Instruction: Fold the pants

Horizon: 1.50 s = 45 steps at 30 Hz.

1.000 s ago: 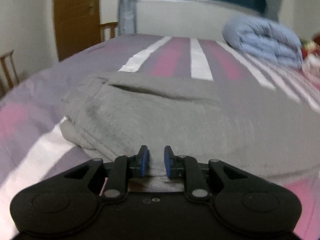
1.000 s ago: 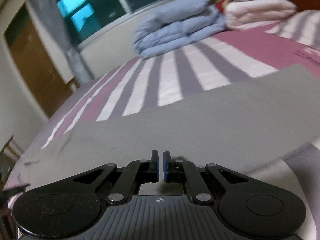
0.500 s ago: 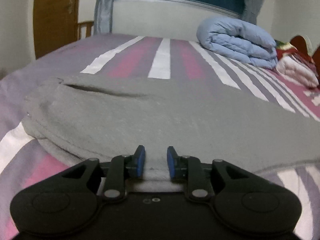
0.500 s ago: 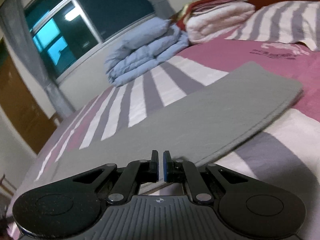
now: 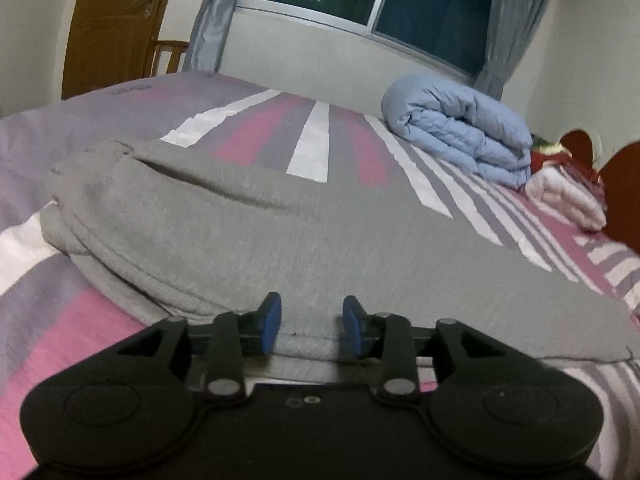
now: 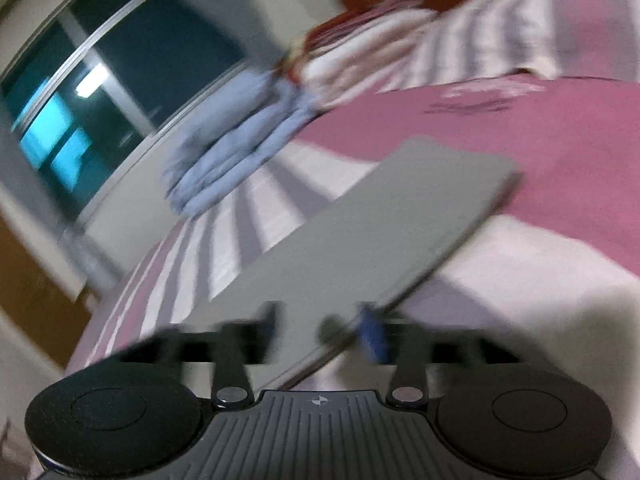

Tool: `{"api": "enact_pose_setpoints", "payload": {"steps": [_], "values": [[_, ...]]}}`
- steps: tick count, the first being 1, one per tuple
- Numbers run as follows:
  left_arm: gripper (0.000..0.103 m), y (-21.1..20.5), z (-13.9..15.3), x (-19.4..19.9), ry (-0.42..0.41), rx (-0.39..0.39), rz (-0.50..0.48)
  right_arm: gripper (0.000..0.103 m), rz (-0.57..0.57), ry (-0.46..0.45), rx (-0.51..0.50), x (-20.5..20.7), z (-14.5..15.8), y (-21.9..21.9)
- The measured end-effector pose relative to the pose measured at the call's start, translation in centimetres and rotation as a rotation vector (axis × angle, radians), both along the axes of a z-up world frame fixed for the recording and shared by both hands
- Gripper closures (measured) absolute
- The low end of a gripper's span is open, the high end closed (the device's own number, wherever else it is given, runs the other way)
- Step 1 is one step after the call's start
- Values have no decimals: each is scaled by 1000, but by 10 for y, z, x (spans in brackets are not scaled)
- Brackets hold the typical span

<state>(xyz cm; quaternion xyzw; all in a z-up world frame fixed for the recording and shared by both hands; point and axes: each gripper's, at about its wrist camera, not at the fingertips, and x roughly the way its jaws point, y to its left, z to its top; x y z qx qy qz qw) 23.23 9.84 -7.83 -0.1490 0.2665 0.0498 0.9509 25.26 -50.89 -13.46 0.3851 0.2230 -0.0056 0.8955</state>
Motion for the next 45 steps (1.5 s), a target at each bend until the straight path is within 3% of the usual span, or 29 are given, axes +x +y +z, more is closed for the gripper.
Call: {"api": "enact_pose_setpoints", "payload": {"steps": [3,6,12,20,25,27,30,34,38,41,45], "values": [[73,-2,-3,5,12,5,-5,48,-74,-6,61,-5,-5,-26],[65,-7,-5,9,12,27,-22,62,-94,-8,85,-5,-8,-43],[54,-18,-8,12,15,85,-44,63,-158,54,166,8,-27,-70],[47,-22,-8,12,3,107,-51,63,-139,0,100,9,-16,-68],[45,-27,-6,14,-2,161,-28,63,-48,-28,-46,14,-4,-43],[44,-31,-6,15,6,187,-33,63,-12,18,-108,24,-7,-31],[42,-31,-6,14,7,196,-39,63,15,79,-96,32,-18,-24],[41,-28,-7,15,8,186,-44,63,-24,11,-64,18,-12,-30],[39,-29,-7,16,11,193,-51,63,-34,34,-63,15,-15,-33],[39,-29,-8,15,9,186,-51,63,-63,76,29,15,-26,-44],[39,-30,-8,14,8,180,-54,63,-91,54,144,13,-34,-60]]}}
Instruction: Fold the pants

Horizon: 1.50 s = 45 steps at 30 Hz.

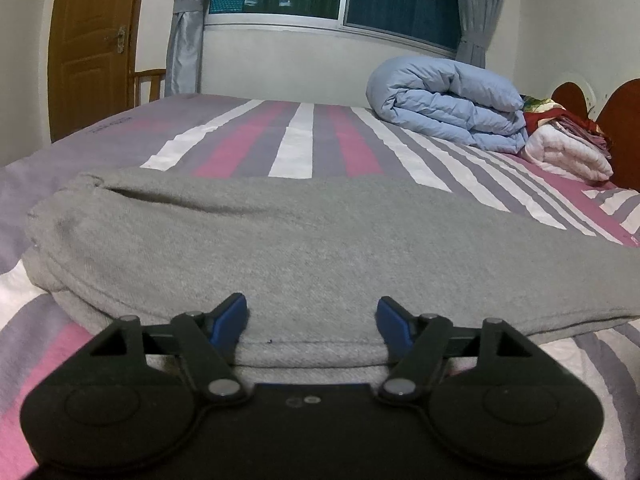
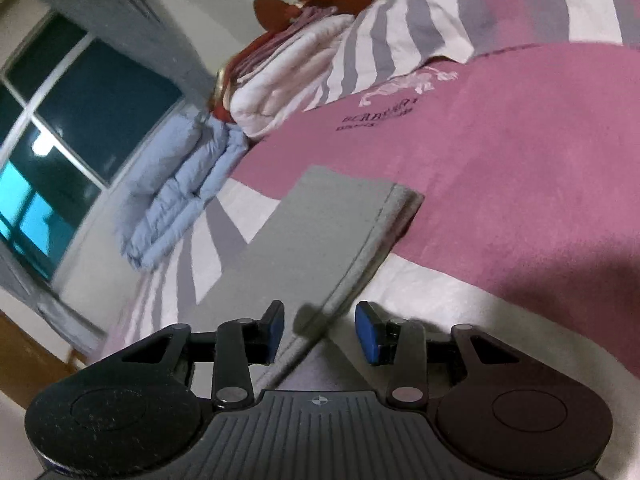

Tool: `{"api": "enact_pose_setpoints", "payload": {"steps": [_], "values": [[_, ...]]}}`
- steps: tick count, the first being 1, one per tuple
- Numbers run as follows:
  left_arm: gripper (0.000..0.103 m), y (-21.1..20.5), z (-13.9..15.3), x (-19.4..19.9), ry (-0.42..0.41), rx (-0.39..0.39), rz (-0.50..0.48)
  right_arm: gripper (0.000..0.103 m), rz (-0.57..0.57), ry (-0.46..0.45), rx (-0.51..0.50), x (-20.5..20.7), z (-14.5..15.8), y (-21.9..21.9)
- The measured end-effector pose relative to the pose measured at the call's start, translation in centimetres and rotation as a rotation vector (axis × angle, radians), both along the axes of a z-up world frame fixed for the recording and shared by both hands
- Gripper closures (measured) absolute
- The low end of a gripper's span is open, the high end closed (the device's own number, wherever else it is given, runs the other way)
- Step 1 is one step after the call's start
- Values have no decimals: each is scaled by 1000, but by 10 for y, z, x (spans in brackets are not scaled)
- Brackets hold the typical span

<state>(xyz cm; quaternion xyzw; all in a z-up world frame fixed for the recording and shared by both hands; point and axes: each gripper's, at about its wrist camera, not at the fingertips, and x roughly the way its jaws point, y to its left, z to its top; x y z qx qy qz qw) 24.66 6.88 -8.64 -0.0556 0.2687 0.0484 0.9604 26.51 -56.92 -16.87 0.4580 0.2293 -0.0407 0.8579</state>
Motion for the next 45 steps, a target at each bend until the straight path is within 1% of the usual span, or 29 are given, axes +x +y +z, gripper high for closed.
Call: {"api": "enact_pose_setpoints", "payload": {"steps": [3,5,10,11,14,17,18,20,21,24,26,28,29,30,33,36,39,41,42,44,45], "values": [[38,1,0,1,0,-5,-2,63,-64,-53,224,-6,-18,-22],[38,2,-1,1,0,-6,-4,63,-73,-74,279,-6,-22,-30],[36,4,3,-1,-20,-9,8,63,-32,-53,232,18,-20,-36],[31,4,6,-4,-39,-4,26,63,-25,-52,229,23,-20,-37],[27,13,14,-13,-108,-15,85,63,3,-56,216,35,-22,-39],[25,30,21,-22,-157,-58,178,63,29,-62,205,44,-24,-38],[24,38,21,-26,-166,-88,215,63,38,-65,197,46,-24,-39],[24,51,20,-29,-160,-143,271,65,43,-73,188,47,-26,-40],[24,58,19,-30,-158,-163,291,70,36,-64,186,48,-26,-41],[24,75,18,-37,-161,-223,354,72,-5,-70,232,44,-29,-45],[24,85,17,-41,-161,-246,389,72,-9,-57,206,46,-28,-41],[24,92,15,-46,-160,-270,417,87,3,-4,144,53,-21,-36],[24,96,15,-49,-165,-286,430,93,11,4,121,55,-14,-32],[24,100,14,-51,-168,-302,441,94,14,-11,92,55,-5,-27],[24,109,14,-59,-182,-320,470,94,33,-74,19,55,24,0],[24,118,12,-66,-189,-357,494,94,108,-156,-55,62,57,50],[24,127,9,-73,-187,-384,515,94,254,-245,-114,69,82,122],[24,134,8,-76,-188,-394,525,94,379,-283,-145,70,89,174],[24,137,8,-79,-189,-397,530,94,449,-293,-170,70,88,202],[24,145,7,-84,-192,-404,541,94,610,-302,-230,67,77,261],[24,148,6,-86,-193,-413,546,93,721,-286,-275,66,67,291]]}}
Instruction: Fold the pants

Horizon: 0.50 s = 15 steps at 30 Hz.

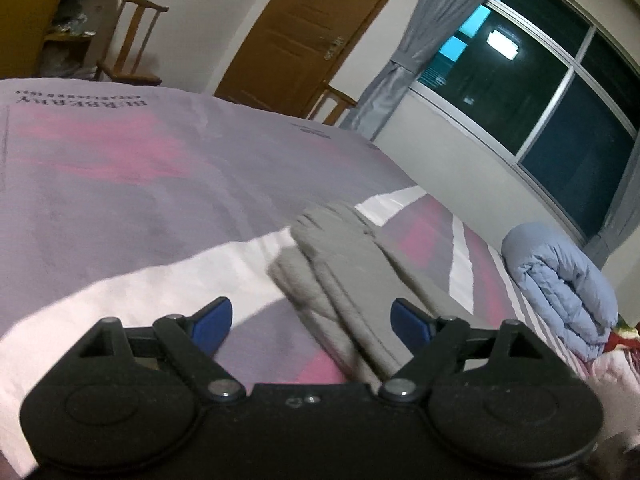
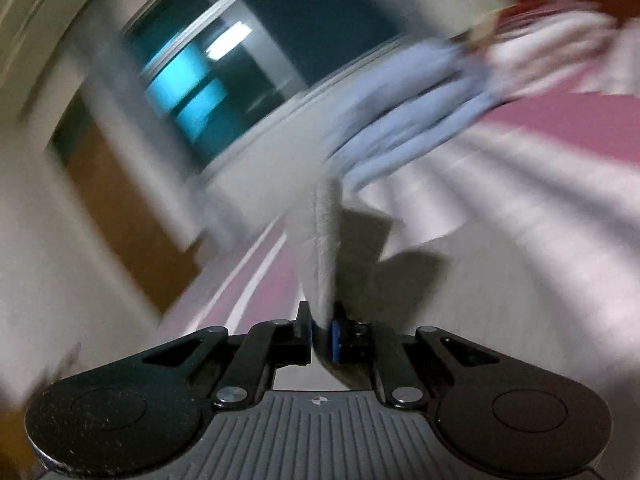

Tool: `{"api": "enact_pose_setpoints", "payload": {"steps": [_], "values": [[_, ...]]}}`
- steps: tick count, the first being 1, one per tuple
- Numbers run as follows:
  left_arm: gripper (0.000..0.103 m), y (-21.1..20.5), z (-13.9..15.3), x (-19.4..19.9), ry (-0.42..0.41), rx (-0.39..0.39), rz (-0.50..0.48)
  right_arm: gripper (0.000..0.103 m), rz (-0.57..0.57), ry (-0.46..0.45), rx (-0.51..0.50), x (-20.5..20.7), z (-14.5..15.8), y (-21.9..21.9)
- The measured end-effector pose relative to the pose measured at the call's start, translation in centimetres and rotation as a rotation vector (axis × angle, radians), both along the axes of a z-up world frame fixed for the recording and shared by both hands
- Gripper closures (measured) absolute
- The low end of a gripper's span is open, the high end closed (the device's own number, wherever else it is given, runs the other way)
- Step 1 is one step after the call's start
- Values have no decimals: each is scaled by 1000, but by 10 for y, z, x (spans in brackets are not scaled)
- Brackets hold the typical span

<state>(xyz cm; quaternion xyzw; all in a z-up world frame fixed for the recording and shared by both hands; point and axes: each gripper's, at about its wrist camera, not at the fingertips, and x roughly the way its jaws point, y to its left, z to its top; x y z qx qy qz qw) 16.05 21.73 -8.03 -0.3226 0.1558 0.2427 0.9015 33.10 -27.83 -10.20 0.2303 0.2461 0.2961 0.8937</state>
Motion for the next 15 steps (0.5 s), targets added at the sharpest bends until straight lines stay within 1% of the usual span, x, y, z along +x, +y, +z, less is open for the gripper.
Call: {"api": "enact_pose_setpoints", "payload": {"steps": [1,2,3,4,5,6,8,11,13,15], "values": [[24,4,-1,-3,-4,-12,8,93,109,46,-77,0,-15,29],[23,7,-2,-6,-10,-26,15,89,177,102,-157,-1,-29,54],[23,10,-4,-8,-13,-36,21,83,182,49,-205,-13,-32,66],[23,13,-5,-10,-15,-49,25,76,189,-21,-214,-26,-31,69],[23,15,-6,-12,-21,-61,29,61,221,-16,-181,-30,-31,69],[23,17,-7,-13,-30,-72,30,59,234,-3,-166,-31,-31,68],[21,16,-9,-11,-32,-81,31,59,231,-14,-181,-36,-27,65],[21,11,-7,-4,-17,-60,-3,58,213,-31,-118,-39,-20,56],[21,7,-5,-1,-7,-38,-23,59,199,-34,-126,-35,-15,59],[21,6,-4,-1,-5,-33,-29,59,215,-38,-117,-36,-10,62]]}}
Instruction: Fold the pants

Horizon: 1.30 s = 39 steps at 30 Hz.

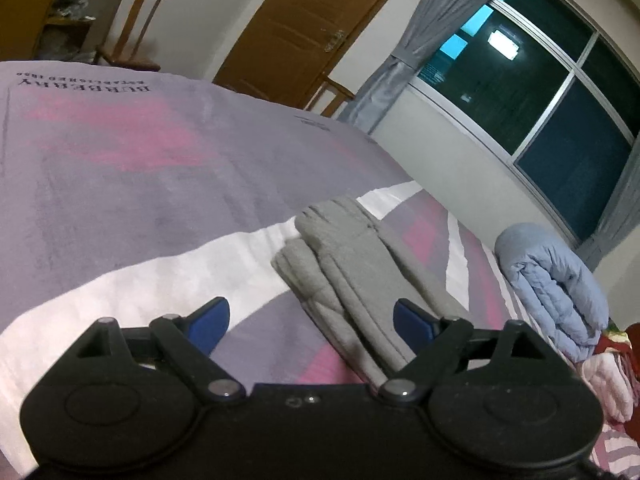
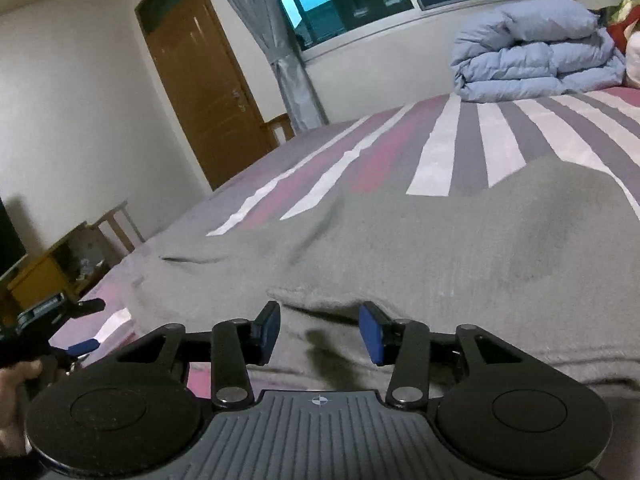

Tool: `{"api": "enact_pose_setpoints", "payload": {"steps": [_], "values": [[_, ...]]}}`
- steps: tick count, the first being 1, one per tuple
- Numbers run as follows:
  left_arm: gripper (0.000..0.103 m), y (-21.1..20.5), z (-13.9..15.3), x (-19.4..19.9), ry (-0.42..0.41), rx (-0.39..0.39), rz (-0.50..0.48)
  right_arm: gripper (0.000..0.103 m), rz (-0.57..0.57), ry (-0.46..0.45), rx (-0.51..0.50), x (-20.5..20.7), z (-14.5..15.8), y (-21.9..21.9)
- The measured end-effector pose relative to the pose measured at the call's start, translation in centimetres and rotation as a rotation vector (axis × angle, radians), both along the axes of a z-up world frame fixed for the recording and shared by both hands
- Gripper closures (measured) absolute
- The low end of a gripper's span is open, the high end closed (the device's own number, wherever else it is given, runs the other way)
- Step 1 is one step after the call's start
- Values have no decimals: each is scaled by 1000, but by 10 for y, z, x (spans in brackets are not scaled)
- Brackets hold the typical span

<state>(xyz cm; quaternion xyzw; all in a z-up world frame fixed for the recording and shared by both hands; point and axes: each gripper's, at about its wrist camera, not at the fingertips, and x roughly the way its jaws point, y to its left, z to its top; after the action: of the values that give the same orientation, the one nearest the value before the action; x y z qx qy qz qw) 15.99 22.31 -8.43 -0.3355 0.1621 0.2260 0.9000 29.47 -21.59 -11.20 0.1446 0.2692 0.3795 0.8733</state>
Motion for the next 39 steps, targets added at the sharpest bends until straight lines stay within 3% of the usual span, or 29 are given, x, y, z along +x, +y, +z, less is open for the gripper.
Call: {"api": "enact_pose_setpoints", "payload": {"steps": [9,11,13,20,28,32,35,37,39], "values": [[20,-3,0,7,25,11,-15,58,-52,-23,55,-21,13,-11],[20,-5,0,8,24,12,-19,58,-65,26,56,-16,11,-11],[20,-5,-1,8,23,9,-15,58,-46,107,131,-9,8,-10],[20,-2,-1,4,20,2,-2,59,-74,254,248,-4,-6,6],[20,-2,-1,3,16,-3,-3,59,-155,270,225,1,-3,7],[20,-1,-3,2,12,-12,0,59,-125,136,109,-15,11,22],[21,-1,-3,3,19,-7,8,58,-111,-33,-59,-25,27,31],[24,-5,0,9,98,58,20,58,-75,-186,-240,-30,32,44],[25,-12,6,19,190,170,6,58,-14,-279,-362,-33,31,56]]}}
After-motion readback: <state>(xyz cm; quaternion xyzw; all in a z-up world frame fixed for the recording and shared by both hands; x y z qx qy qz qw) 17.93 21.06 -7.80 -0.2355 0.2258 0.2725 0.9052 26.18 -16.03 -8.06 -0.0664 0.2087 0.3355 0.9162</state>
